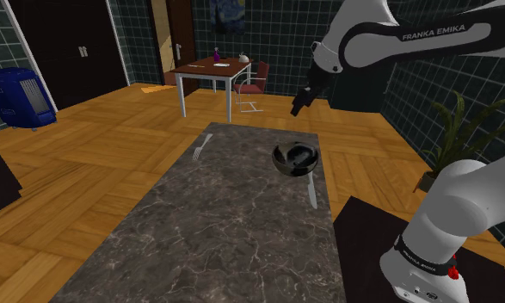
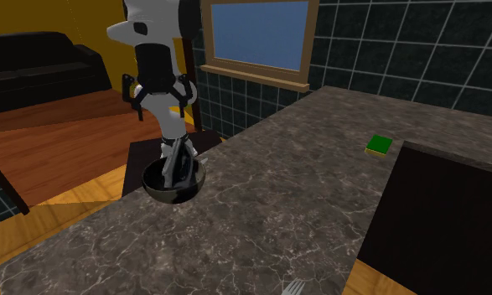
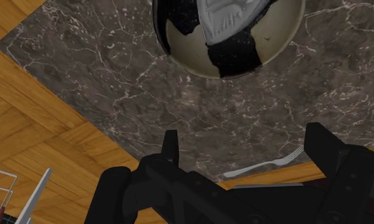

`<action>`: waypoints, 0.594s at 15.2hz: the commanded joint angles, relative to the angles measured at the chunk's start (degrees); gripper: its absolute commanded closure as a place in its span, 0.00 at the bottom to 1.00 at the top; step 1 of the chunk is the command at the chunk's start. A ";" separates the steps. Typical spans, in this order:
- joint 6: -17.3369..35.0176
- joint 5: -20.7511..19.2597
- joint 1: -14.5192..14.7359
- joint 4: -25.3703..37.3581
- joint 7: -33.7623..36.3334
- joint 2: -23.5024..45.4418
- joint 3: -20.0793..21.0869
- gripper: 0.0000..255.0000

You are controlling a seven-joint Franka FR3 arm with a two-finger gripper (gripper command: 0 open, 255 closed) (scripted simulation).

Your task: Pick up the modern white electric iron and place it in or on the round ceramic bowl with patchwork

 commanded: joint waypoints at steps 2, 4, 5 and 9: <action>-5.46 0.08 0.15 2.91 -0.10 -2.48 -0.22 0.00; -5.46 0.08 0.15 2.90 -0.10 -2.49 -0.22 0.00; -5.46 0.08 0.15 2.91 -0.10 -2.48 -0.22 0.00; -5.46 0.08 0.15 2.91 -0.10 -2.48 -0.22 0.00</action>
